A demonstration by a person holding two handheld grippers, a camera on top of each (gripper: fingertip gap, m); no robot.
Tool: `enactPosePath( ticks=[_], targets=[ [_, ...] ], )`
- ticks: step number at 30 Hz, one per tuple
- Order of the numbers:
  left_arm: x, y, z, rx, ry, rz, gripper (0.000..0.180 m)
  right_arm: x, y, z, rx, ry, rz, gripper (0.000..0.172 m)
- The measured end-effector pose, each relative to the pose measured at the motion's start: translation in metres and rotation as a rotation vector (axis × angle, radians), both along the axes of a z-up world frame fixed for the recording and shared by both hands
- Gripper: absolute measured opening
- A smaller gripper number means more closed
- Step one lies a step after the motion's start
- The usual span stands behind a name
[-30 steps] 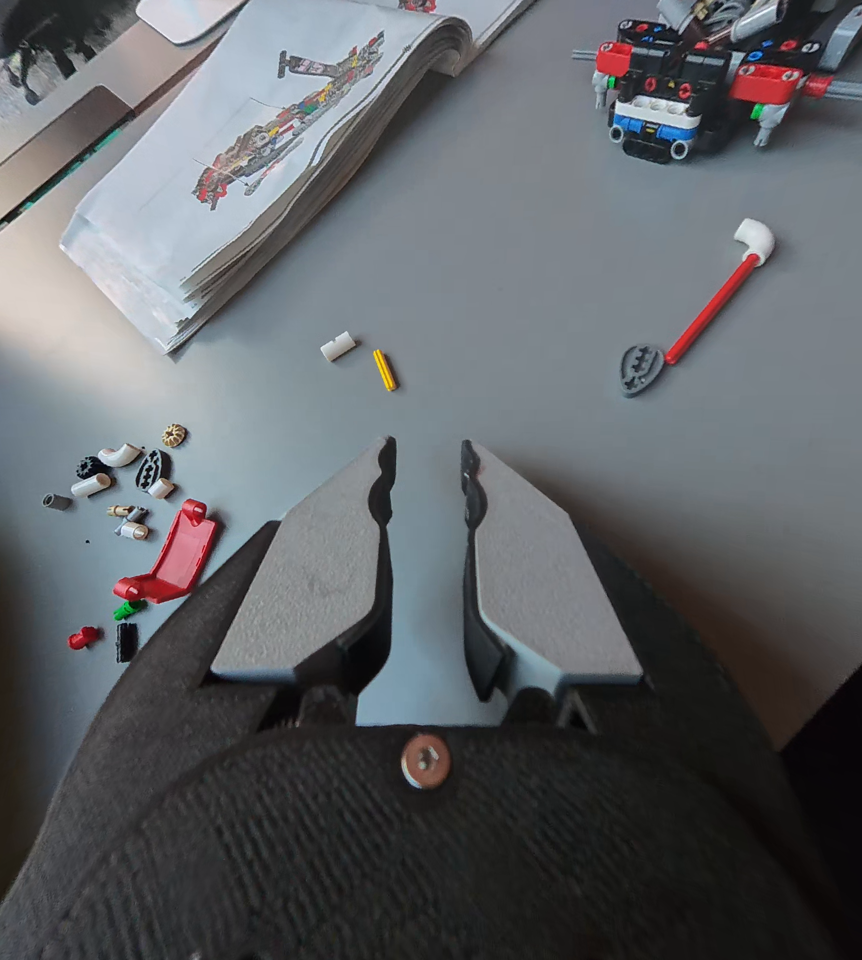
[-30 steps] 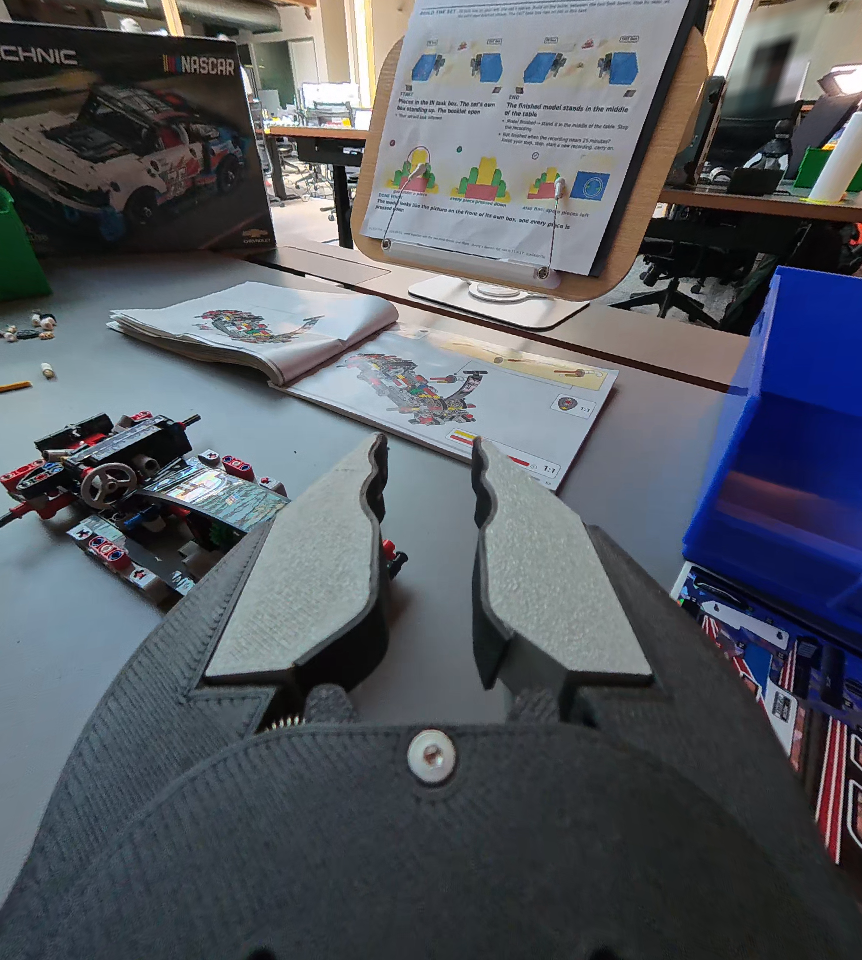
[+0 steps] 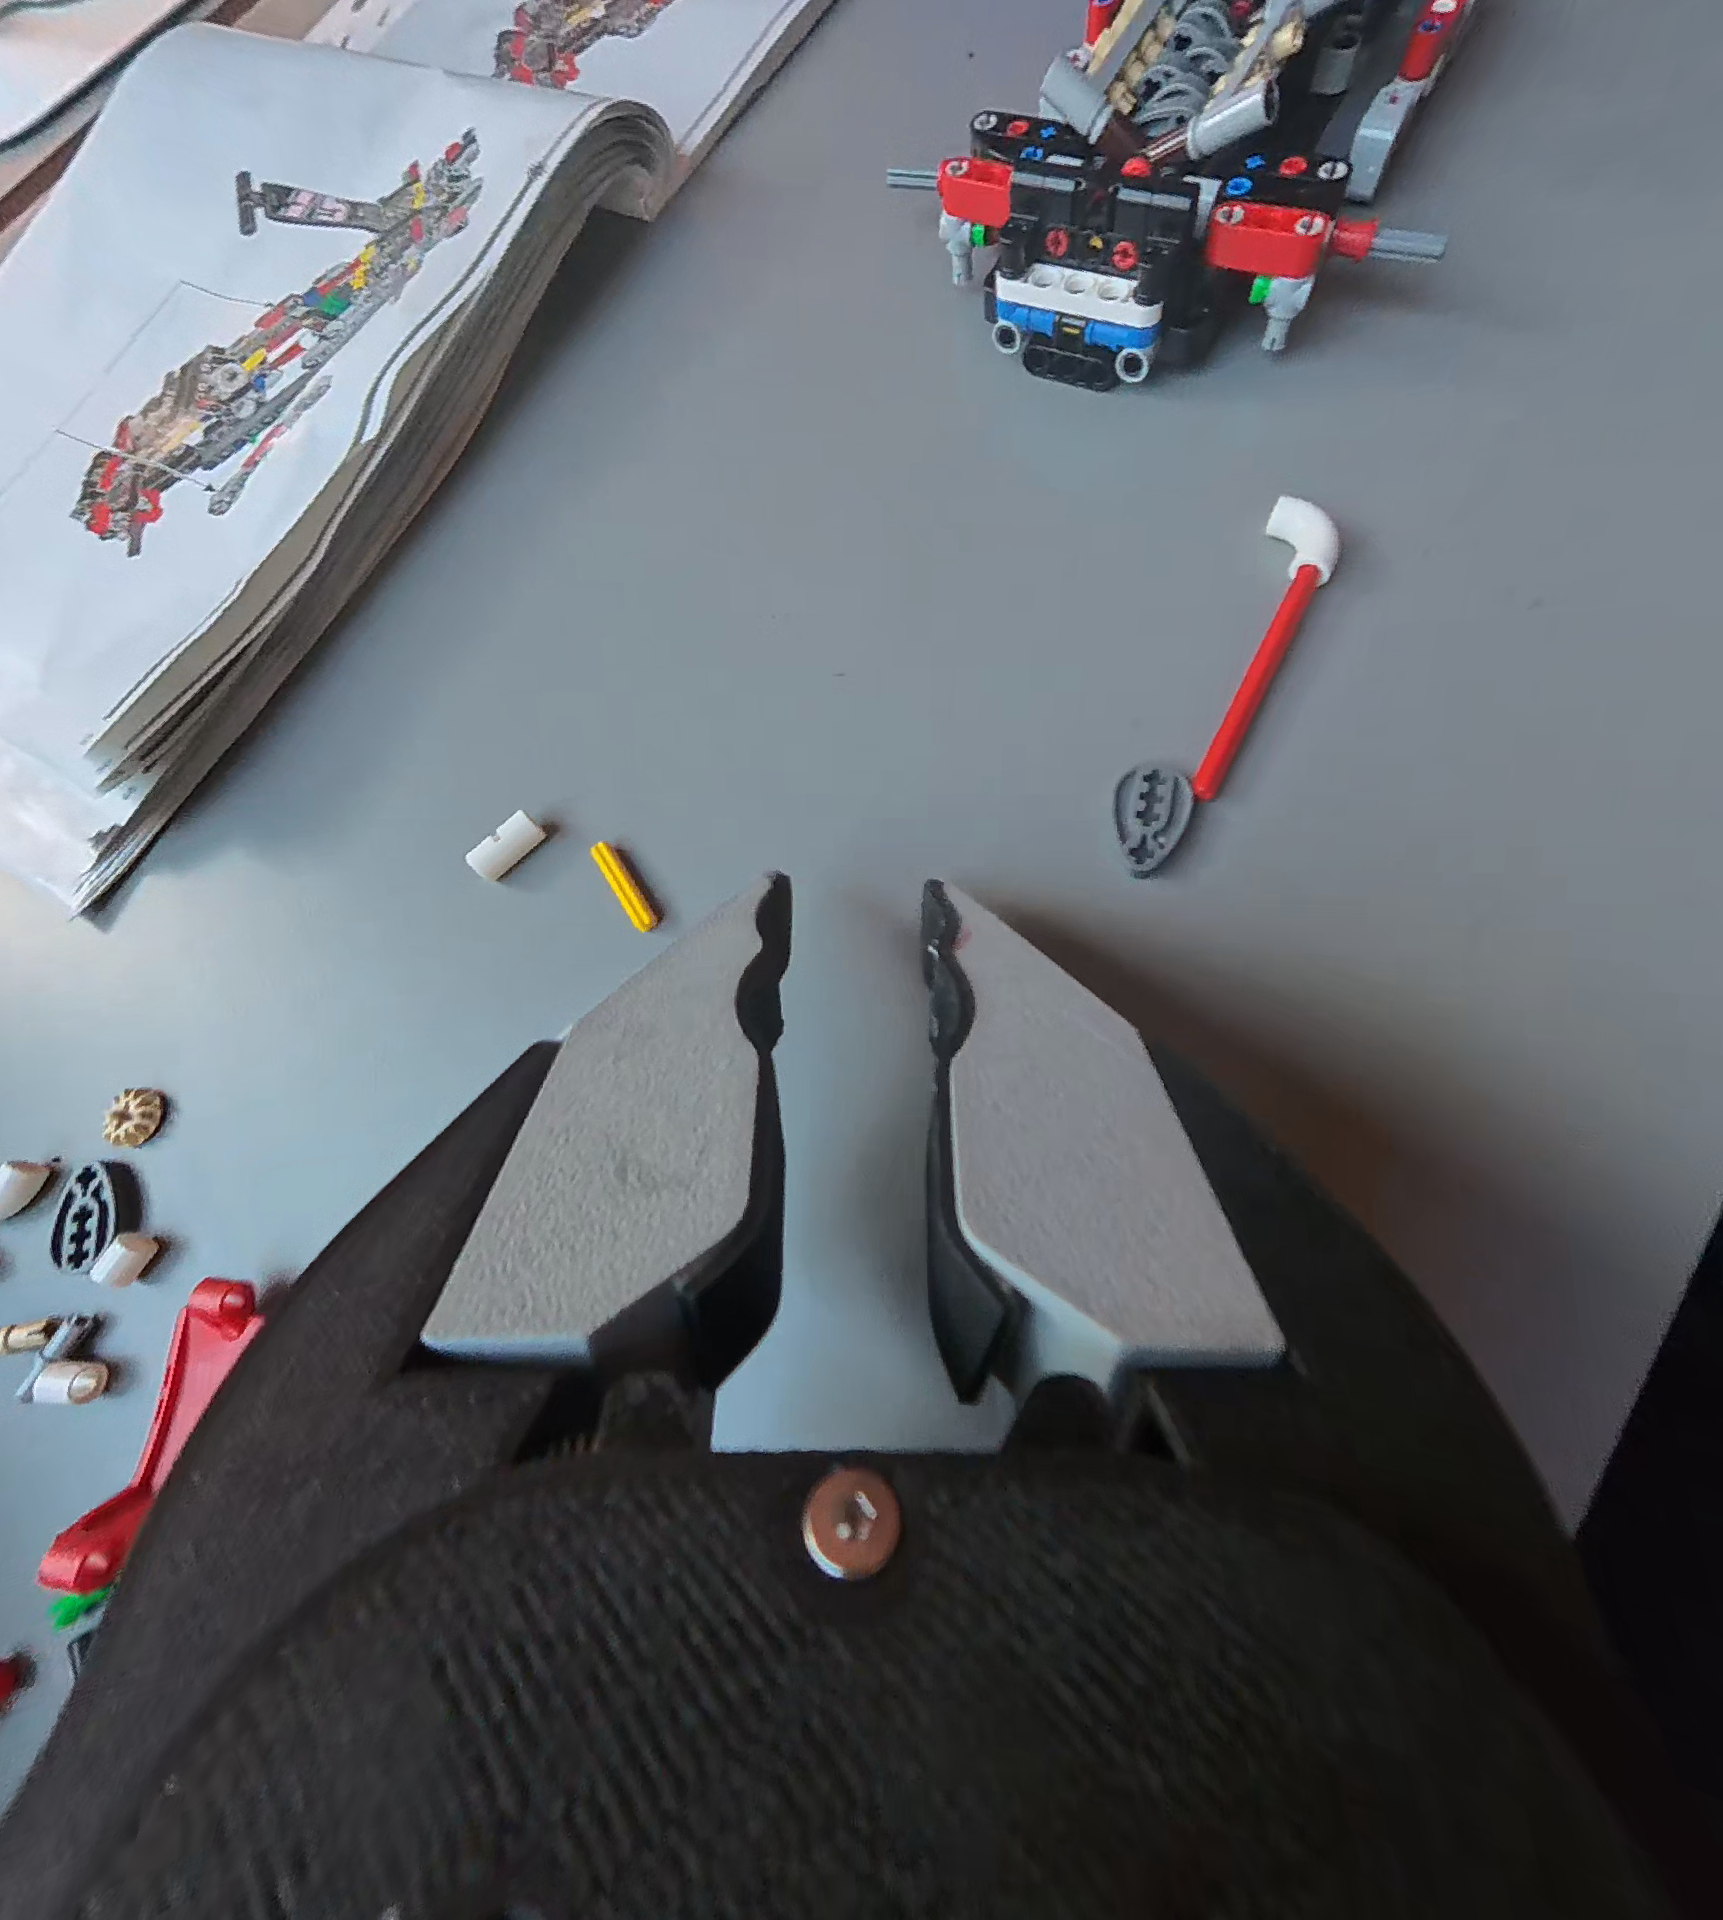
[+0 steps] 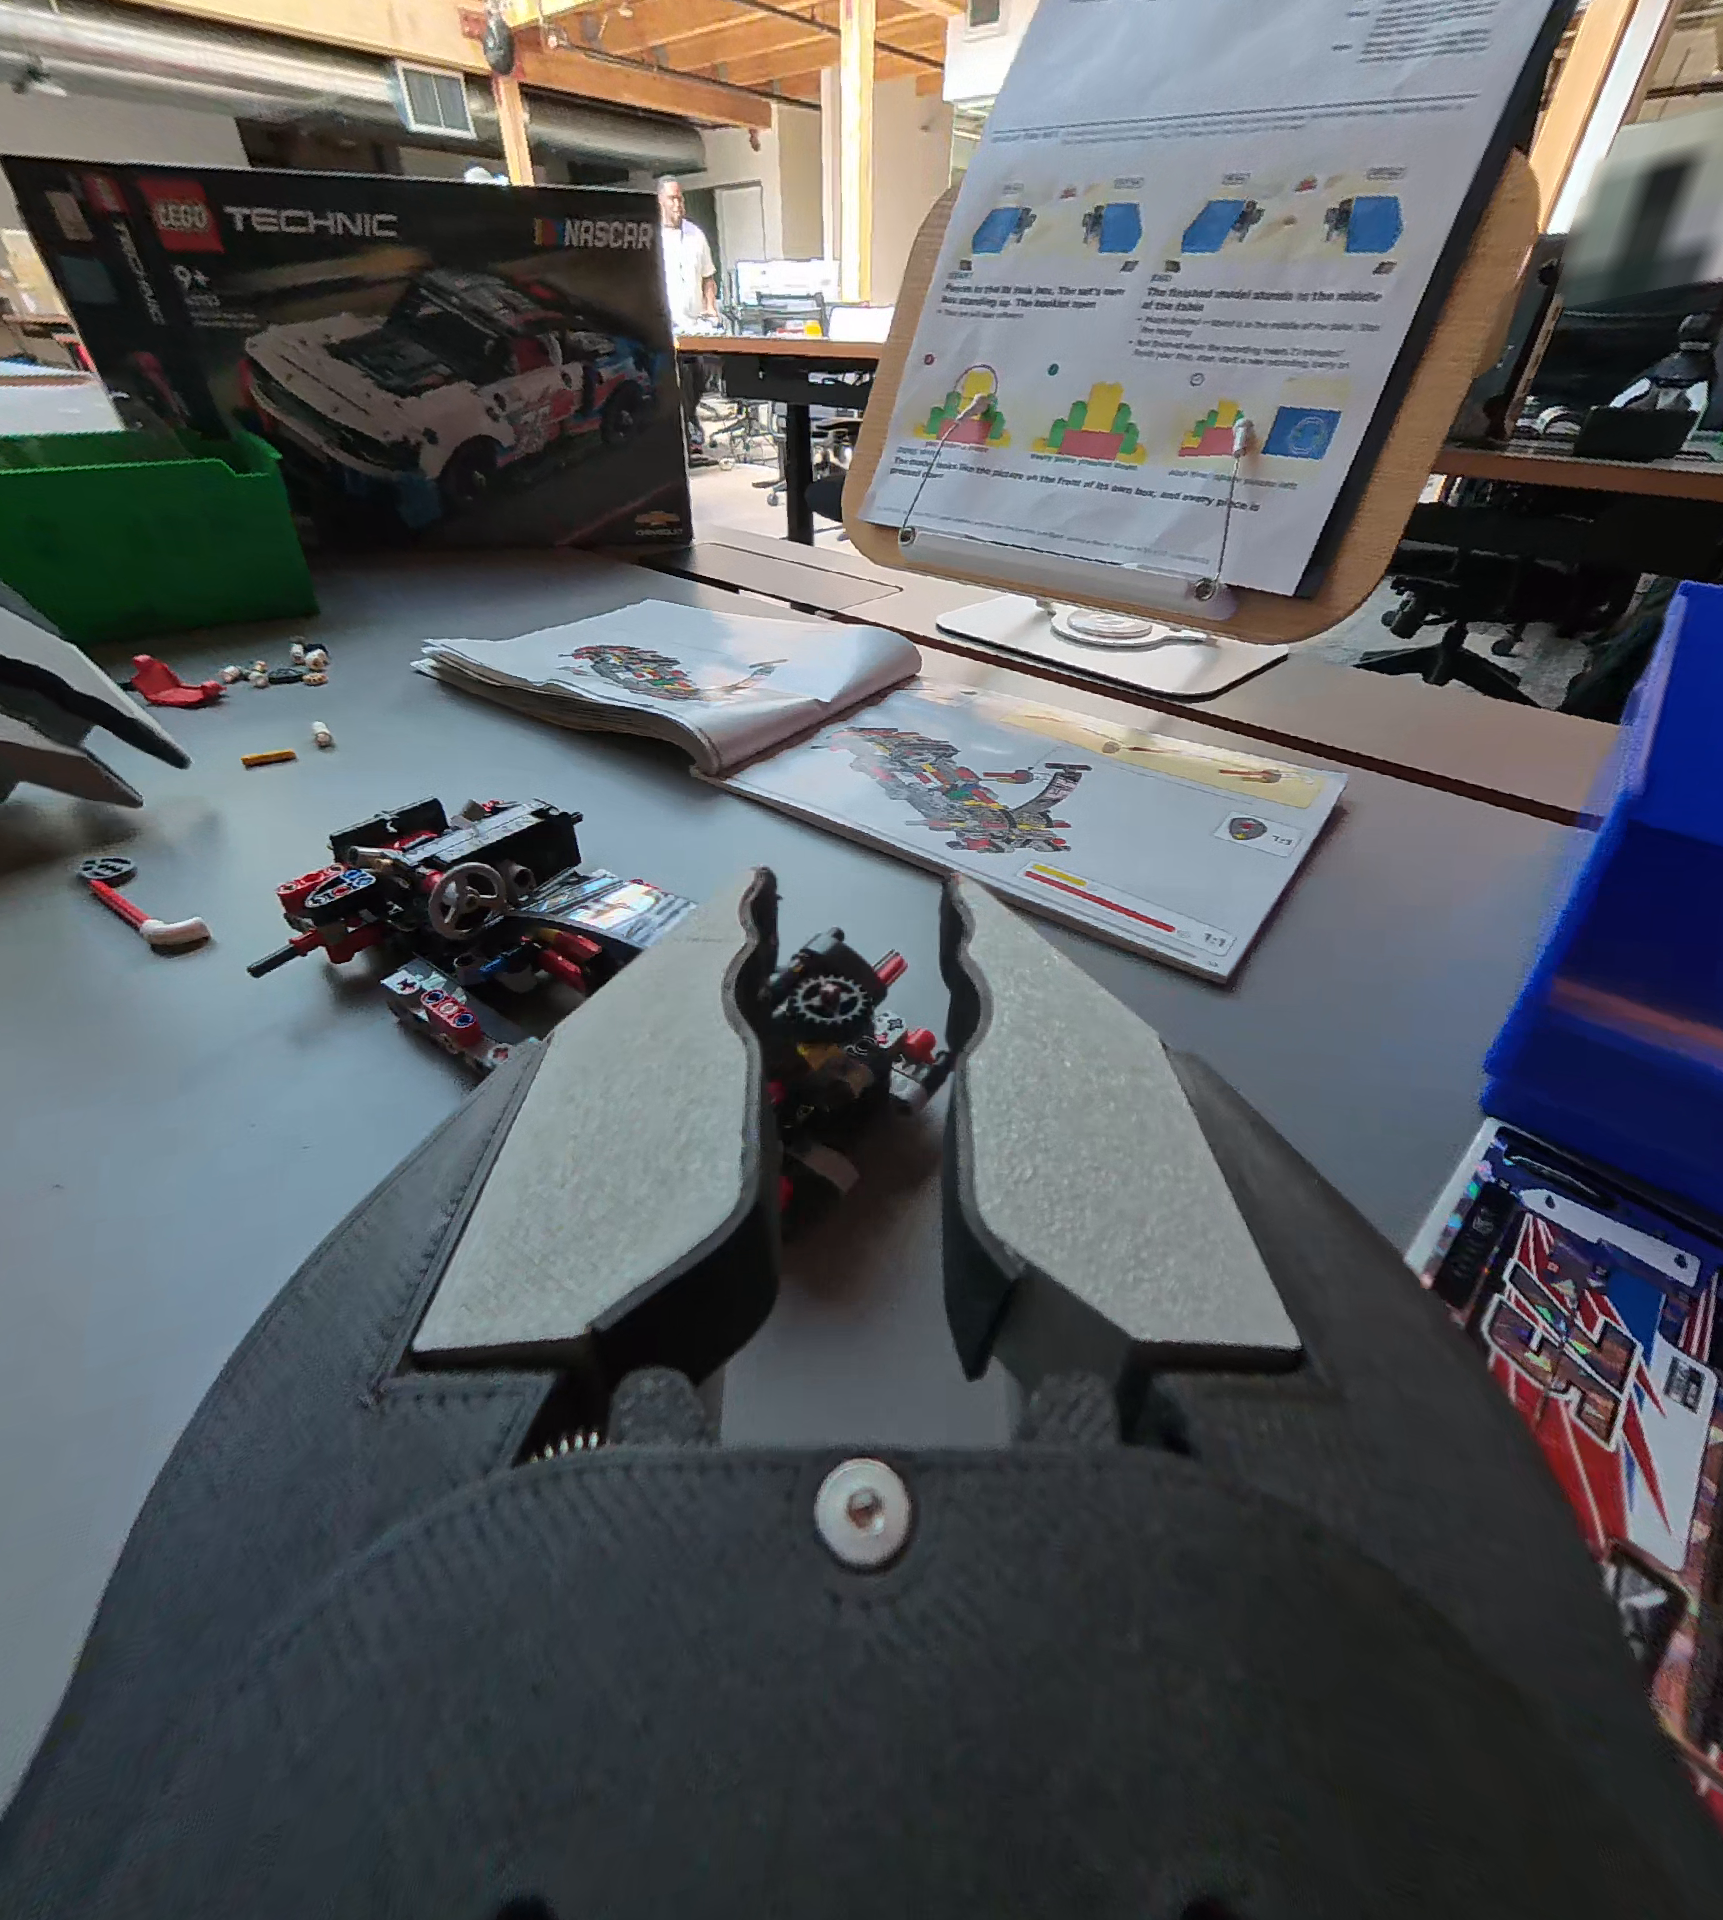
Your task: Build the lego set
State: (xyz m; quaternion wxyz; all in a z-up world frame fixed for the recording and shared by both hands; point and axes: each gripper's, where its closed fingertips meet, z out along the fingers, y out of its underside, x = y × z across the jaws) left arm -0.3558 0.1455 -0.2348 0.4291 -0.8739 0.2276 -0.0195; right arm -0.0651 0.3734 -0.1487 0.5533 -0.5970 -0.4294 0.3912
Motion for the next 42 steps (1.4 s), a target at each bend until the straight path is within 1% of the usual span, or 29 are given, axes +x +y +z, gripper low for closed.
enactPosePath(
  ticks=[3,6,10,12,15,18,26,29,35,42],
  targets=[
    [0.004,0.003,-0.001,0.005,0.020,-0.031,0.023,-0.003,-0.004,-0.002,0.018,-0.021,0.005,0.028],
    [0.005,0.006,0.004,0.042,0.025,-0.038,0.021,-0.004,-0.004,-0.004,0.030,-0.038,-0.001,0.028],
    [-0.005,0.010,0.010,0.084,0.032,0.034,0.019,-0.005,-0.003,-0.005,0.024,-0.042,0.000,0.028],
    [-0.007,0.012,0.010,0.086,0.039,0.049,0.018,-0.005,-0.003,-0.005,0.018,-0.041,0.002,0.028],
    [-0.010,0.016,0.009,0.091,0.081,0.075,0.017,-0.005,-0.005,-0.007,0.009,-0.044,0.011,0.028],
    [-0.014,0.021,0.012,0.134,0.135,0.104,0.013,-0.005,-0.007,-0.009,0.014,-0.061,0.019,0.028],
    [-0.017,0.033,0.022,0.241,0.232,0.093,0.009,-0.010,-0.007,-0.010,0.056,-0.083,0.032,0.027],
    [-0.021,0.036,0.029,0.303,0.268,0.099,0.000,-0.010,-0.002,-0.010,0.057,-0.087,0.032,0.026],
    [-0.021,0.038,0.034,0.323,0.241,0.096,0.000,-0.013,-0.003,-0.013,0.069,-0.107,0.048,0.027],
    [-0.024,0.034,0.047,0.384,0.160,0.111,0.003,-0.008,-0.001,-0.005,0.048,-0.049,0.043,0.028]
  ],
)
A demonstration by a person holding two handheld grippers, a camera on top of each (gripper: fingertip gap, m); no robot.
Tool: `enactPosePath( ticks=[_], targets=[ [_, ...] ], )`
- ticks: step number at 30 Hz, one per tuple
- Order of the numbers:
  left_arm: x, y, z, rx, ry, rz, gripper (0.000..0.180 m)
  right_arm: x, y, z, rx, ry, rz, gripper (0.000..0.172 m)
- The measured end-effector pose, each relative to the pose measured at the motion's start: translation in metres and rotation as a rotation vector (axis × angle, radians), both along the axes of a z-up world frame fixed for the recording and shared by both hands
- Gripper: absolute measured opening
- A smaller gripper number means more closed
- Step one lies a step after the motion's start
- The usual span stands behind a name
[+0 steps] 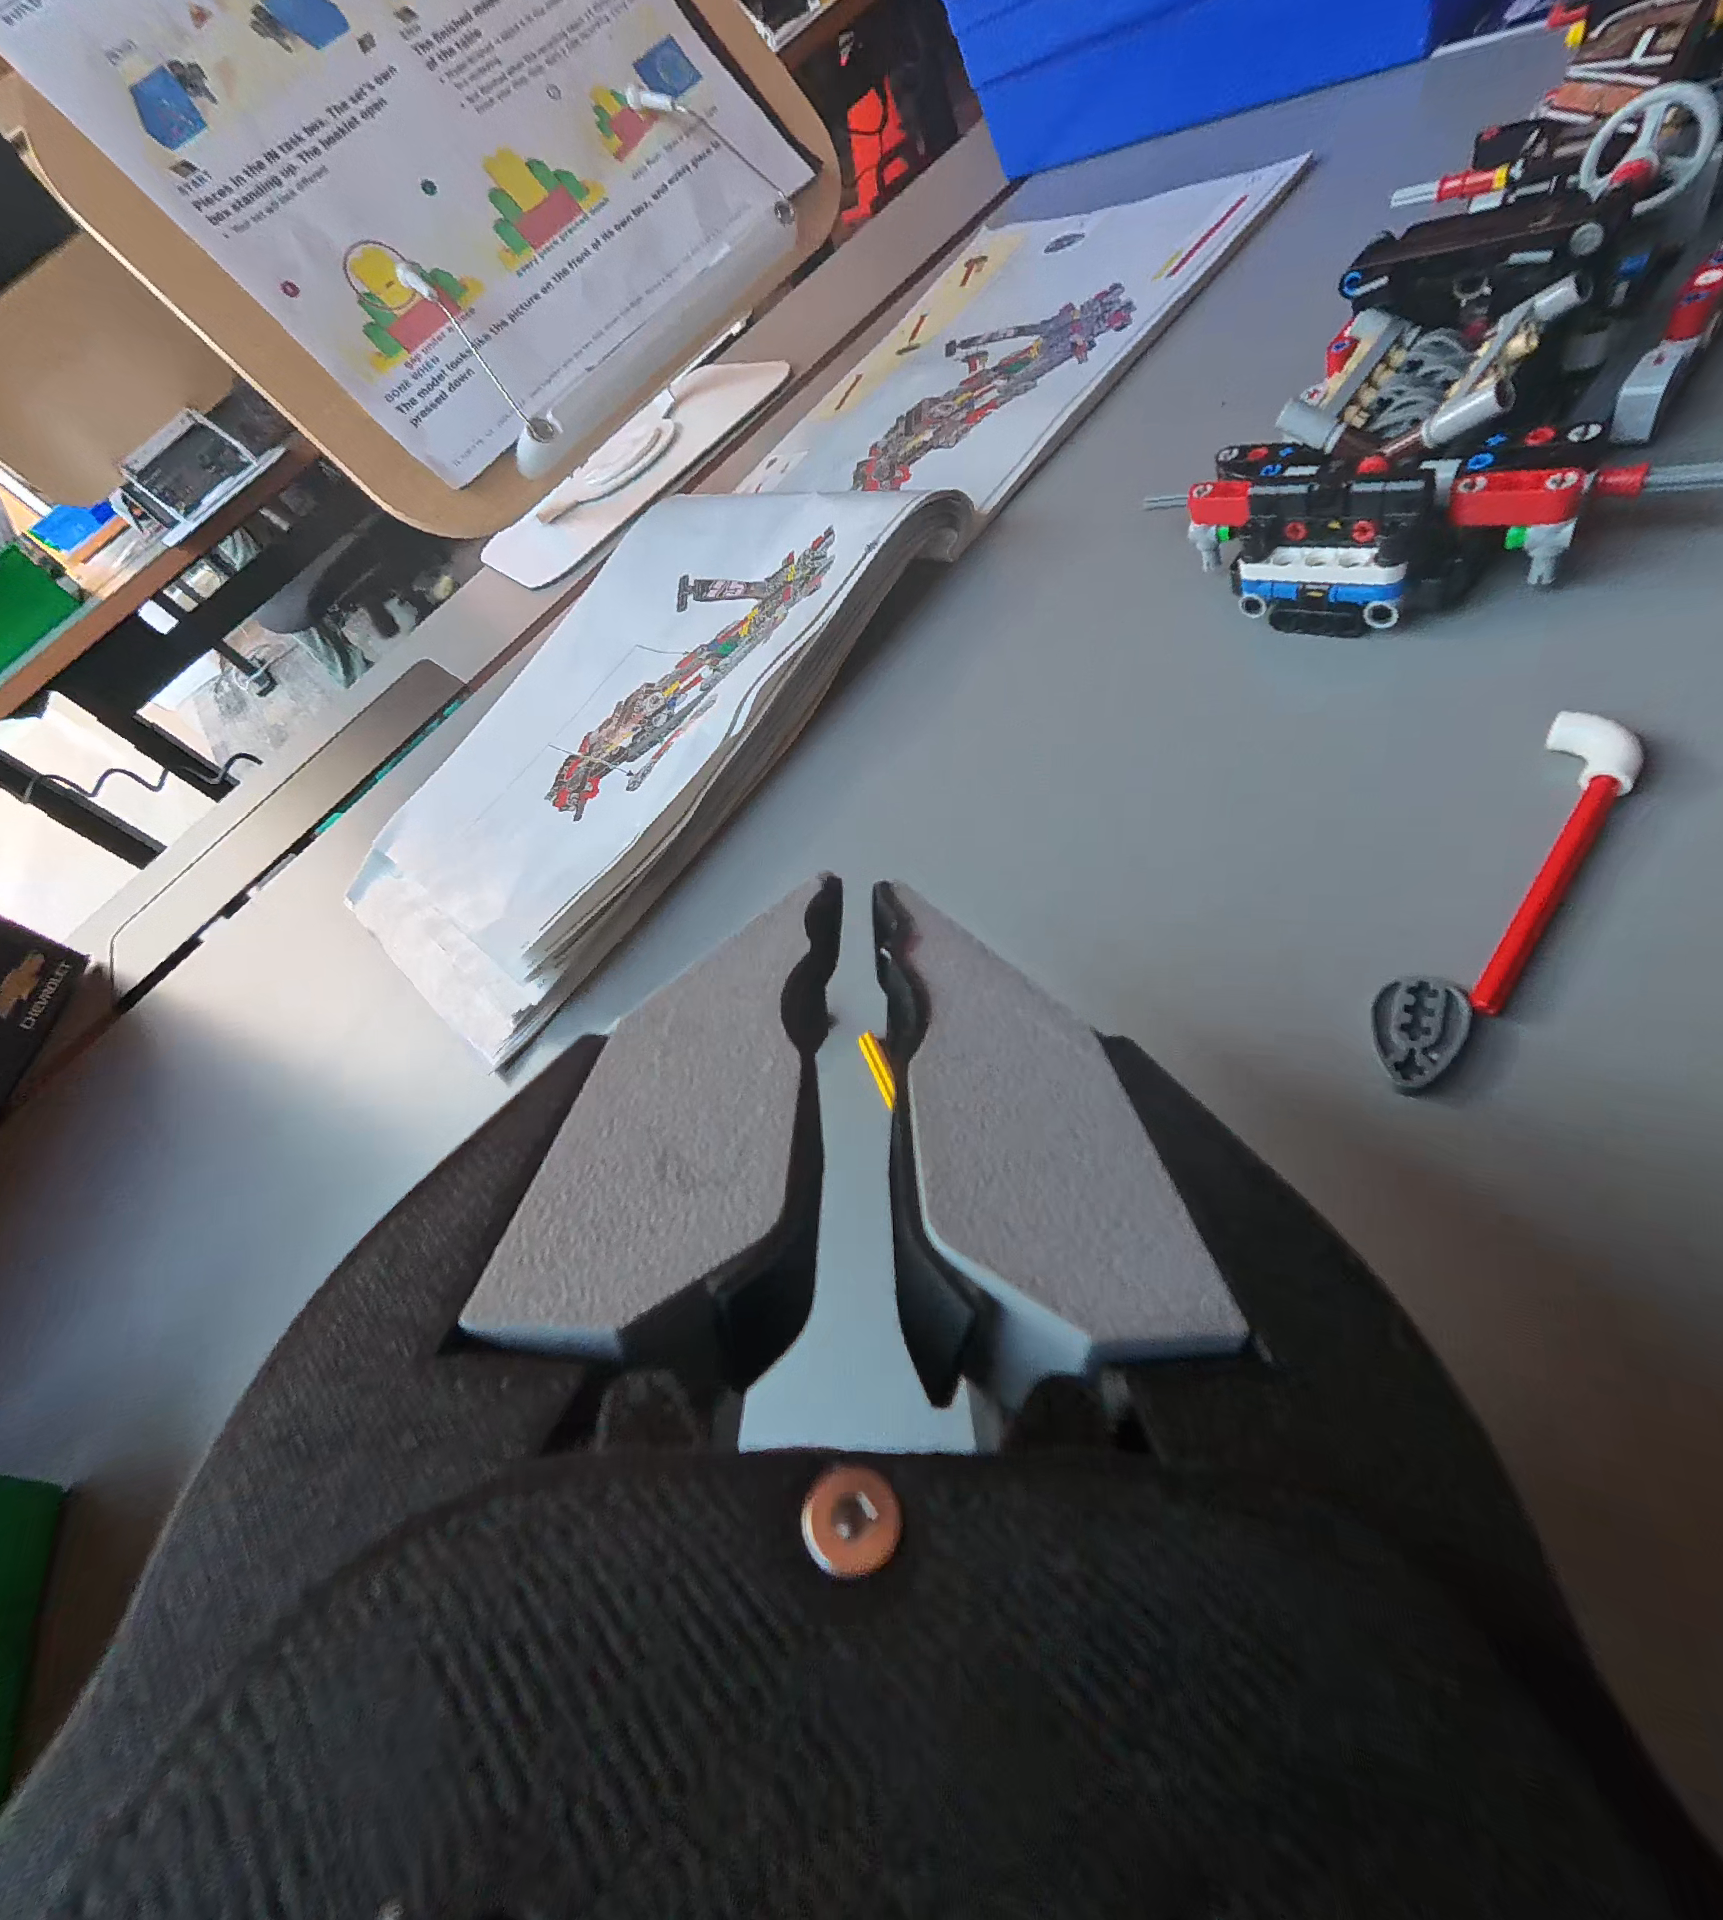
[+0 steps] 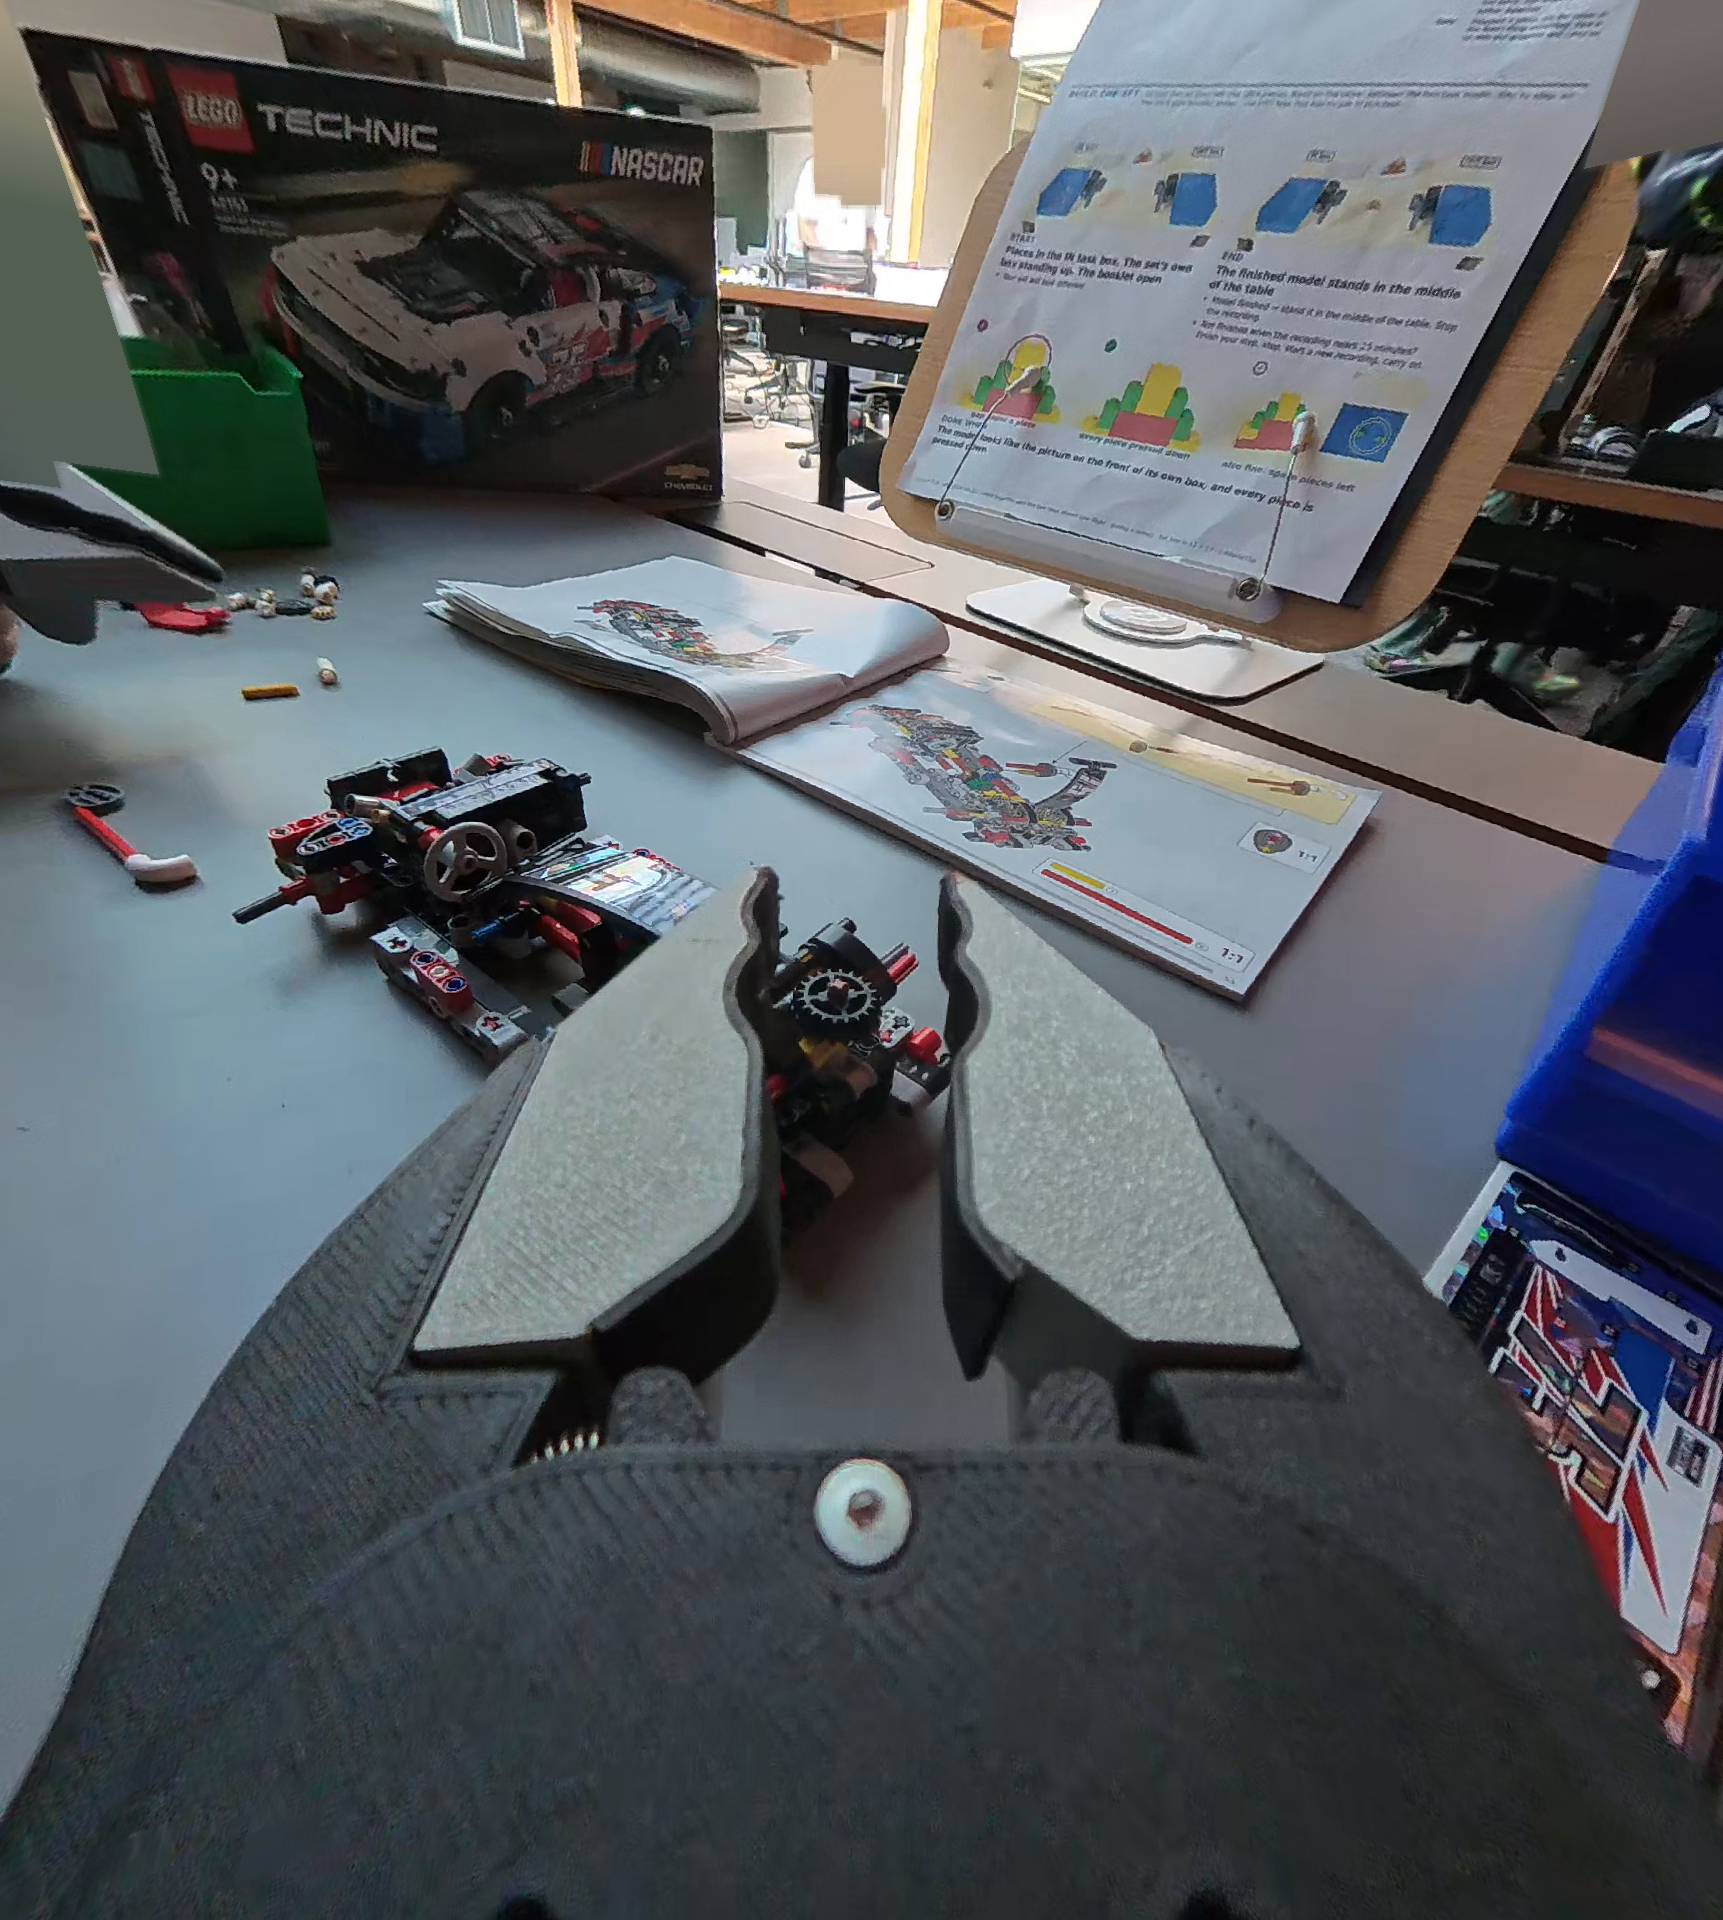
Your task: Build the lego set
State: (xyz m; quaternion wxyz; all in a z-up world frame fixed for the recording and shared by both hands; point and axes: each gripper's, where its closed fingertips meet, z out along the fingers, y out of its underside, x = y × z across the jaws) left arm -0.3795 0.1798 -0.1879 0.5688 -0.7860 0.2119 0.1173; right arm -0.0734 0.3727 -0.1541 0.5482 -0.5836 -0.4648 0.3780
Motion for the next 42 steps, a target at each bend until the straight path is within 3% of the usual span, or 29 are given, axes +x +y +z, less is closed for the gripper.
enactPosePath(
  ticks=[14,21,23,27,42],
  targets=[
    [-0.014,-0.005,0.014,0.061,-0.122,0.052,0.006,-0.003,-0.007,-0.002,-0.043,0.007,0.027,0.038],
    [-0.026,-0.007,0.021,0.094,-0.233,0.082,0.008,0.042,0.033,0.022,-0.097,0.215,-0.232,0.059],
    [-0.029,-0.008,0.025,0.111,-0.275,0.078,0.010,0.058,0.041,0.029,-0.097,0.274,-0.291,0.056],
    [-0.032,-0.009,0.029,0.129,-0.330,0.073,0.011,0.047,0.028,0.027,-0.148,0.281,-0.136,0.021],
    [-0.016,-0.008,0.027,0.110,-0.292,-0.008,0.009,0.016,0.015,0.008,-0.128,0.120,-0.029,0.013]
  ],
)
